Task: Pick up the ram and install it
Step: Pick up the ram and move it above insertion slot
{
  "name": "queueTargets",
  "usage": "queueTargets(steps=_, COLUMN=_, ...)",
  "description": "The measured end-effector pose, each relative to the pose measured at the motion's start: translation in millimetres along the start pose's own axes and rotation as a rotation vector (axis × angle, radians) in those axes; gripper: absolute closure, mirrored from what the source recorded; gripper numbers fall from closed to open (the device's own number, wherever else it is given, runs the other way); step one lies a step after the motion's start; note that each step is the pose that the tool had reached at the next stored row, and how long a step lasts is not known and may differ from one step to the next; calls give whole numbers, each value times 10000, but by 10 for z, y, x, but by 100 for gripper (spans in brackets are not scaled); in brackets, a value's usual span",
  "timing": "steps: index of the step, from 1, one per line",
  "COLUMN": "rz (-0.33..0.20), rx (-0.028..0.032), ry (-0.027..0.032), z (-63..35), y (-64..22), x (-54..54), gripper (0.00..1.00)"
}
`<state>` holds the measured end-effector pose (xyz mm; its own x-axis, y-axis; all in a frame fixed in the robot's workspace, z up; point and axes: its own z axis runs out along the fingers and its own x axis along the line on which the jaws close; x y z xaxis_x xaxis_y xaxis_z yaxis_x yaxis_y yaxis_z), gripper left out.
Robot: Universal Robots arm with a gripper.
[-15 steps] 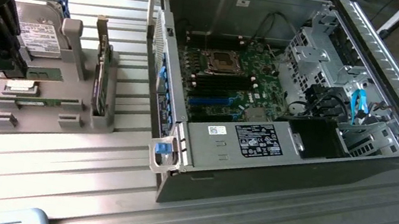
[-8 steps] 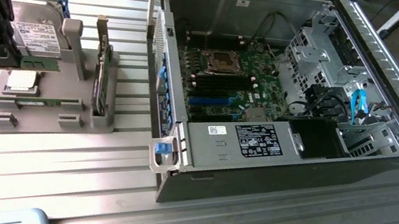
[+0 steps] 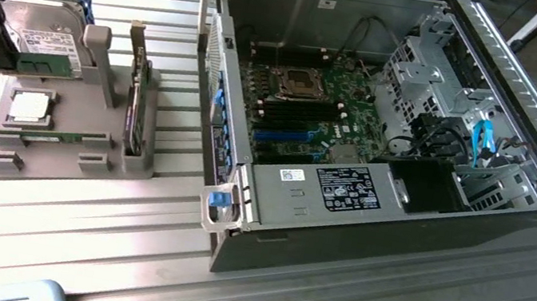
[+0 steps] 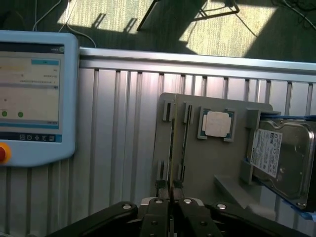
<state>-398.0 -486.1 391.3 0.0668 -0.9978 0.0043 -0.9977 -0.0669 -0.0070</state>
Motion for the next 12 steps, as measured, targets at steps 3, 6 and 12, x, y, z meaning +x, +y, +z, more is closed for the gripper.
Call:
queueTargets(steps=3, rz=0, rx=0, ry=0, z=-89, y=-1, x=0, gripper=86)
queueTargets(steps=6, rz=0, rx=0, ry=-1, z=-164, y=-1, x=1, gripper=86)
queueTargets(steps=12, rz=0, rx=0, ry=0, z=-200, y=-2, x=1, gripper=86)
